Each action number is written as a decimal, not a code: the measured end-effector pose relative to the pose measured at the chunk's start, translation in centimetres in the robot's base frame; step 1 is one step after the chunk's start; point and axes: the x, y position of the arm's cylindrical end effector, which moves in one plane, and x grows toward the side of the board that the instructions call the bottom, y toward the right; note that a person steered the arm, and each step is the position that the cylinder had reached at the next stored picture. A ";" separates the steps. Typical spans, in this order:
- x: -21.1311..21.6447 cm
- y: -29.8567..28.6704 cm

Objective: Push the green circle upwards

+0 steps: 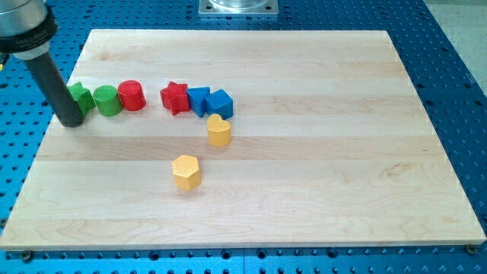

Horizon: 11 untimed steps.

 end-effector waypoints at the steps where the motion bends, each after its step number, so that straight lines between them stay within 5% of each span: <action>1: -0.3 0.2; 11: -1.6 2.8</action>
